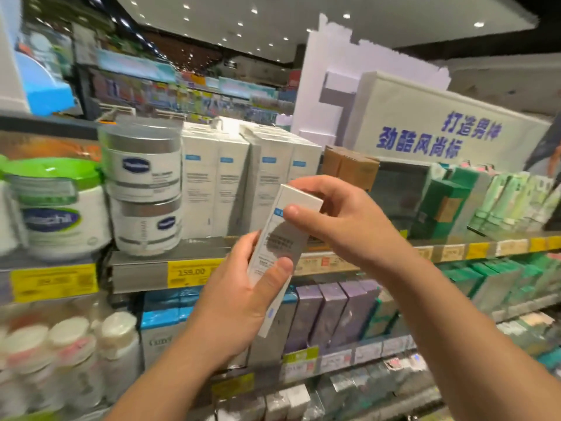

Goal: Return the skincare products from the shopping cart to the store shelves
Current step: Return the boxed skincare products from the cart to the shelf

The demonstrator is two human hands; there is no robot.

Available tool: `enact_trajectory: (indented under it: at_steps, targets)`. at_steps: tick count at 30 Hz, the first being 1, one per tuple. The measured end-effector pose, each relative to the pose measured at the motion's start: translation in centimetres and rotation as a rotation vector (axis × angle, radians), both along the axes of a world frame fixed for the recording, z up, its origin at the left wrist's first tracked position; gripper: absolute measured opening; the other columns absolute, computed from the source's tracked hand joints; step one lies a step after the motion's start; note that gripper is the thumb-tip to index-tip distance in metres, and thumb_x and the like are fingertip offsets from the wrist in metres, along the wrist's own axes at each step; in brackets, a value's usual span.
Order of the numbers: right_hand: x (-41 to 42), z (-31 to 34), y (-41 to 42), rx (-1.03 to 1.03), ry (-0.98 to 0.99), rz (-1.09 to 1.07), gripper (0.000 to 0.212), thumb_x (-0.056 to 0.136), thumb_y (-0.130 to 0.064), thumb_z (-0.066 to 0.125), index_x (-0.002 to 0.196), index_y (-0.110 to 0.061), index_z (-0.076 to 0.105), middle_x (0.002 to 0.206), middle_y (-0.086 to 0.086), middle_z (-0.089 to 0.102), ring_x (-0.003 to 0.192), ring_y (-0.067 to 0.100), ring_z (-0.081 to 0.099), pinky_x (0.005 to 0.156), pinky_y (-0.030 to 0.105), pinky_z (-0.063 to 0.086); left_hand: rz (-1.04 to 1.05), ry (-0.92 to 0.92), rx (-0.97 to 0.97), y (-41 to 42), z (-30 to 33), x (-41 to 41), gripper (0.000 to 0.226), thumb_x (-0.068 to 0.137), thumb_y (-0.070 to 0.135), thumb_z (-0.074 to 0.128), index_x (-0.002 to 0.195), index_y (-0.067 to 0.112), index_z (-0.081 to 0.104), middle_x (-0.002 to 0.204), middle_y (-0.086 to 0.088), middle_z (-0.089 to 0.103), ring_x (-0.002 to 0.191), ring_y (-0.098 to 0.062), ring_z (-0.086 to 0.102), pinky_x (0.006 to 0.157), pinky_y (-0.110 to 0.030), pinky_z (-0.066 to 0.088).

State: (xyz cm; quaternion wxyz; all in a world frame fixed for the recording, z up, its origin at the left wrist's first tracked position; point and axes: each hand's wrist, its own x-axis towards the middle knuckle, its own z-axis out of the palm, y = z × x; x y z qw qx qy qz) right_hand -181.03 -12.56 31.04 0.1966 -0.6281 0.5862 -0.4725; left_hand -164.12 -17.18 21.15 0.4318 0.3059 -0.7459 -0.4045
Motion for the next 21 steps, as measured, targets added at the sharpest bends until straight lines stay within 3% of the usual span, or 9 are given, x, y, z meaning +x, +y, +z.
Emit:
enact_trajectory:
  at_steps: [3,5,8,12,16,21]
  targets:
    - [1.7,3.8,-1.0,0.03,0.211,0.035,0.053,0.066,-0.049,0.083,0.108,-0.02,0.074,0.099,-0.001,0.078,0.089,0.011,0.072,0.083,0.039,0.061,0.04,0.014,-0.05,-1.0,0.9,1.4,0.065,0.074,0.089,0.039,0.129,0.055,0.046,0.117,0.03,0.065,0.106,0.016,0.057,0.079,-0.003,0.041]
    - [2.7,6.0,-1.6,0.065,0.306,0.07,0.05,0.066,-0.048,0.084,0.105,-0.018,0.076,0.095,-0.001,0.079,0.089,0.016,0.073,0.085,0.042,0.059,0.055,0.023,-0.088,-1.7,1.2,2.2,0.075,0.078,0.088,0.039,0.141,0.047,0.044,0.129,0.024,0.061,0.116,0.01,0.056,0.094,-0.013,0.045]
    - [4.0,8.4,-2.6,0.06,0.387,0.098,0.037,0.071,-0.038,0.088,0.101,-0.017,0.078,0.086,-0.006,0.078,0.077,0.007,0.067,0.076,0.032,0.057,0.102,0.048,-0.11,-2.5,1.8,3.2,0.078,0.08,0.085,0.039,0.148,0.045,0.039,0.141,0.02,0.054,0.128,0.002,0.051,0.106,-0.033,0.045]
    - [5.5,10.5,-4.0,0.029,0.504,0.112,0.034,0.077,-0.038,0.086,0.102,-0.016,0.079,0.092,-0.002,0.077,0.077,0.005,0.063,0.072,0.029,0.053,0.156,0.057,-0.106,-2.7,2.2,4.2,0.08,0.08,0.082,0.036,0.152,0.05,0.028,0.15,0.026,0.04,0.137,0.003,0.039,0.111,-0.034,0.038]
    - [5.7,12.0,-5.6,0.021,0.612,0.045,0.031,0.081,-0.043,0.084,0.104,-0.022,0.079,0.091,-0.007,0.075,0.069,-0.005,0.057,0.06,0.012,0.043,0.203,0.036,-0.086,-3.0,1.8,4.7,0.087,0.08,0.081,0.036,0.158,0.047,0.019,0.157,0.026,0.029,0.142,0.005,0.032,0.119,-0.04,0.036]
    - [5.9,12.8,-6.9,0.032,0.714,-0.025,0.039,0.085,-0.044,0.081,0.118,-0.025,0.073,0.109,-0.013,0.067,0.095,-0.001,0.057,0.073,0.019,0.041,0.195,0.047,-0.094,-3.5,2.1,4.8,0.086,0.078,0.079,0.036,0.157,0.049,0.018,0.156,0.028,0.028,0.144,0.005,0.029,0.121,-0.04,0.034]
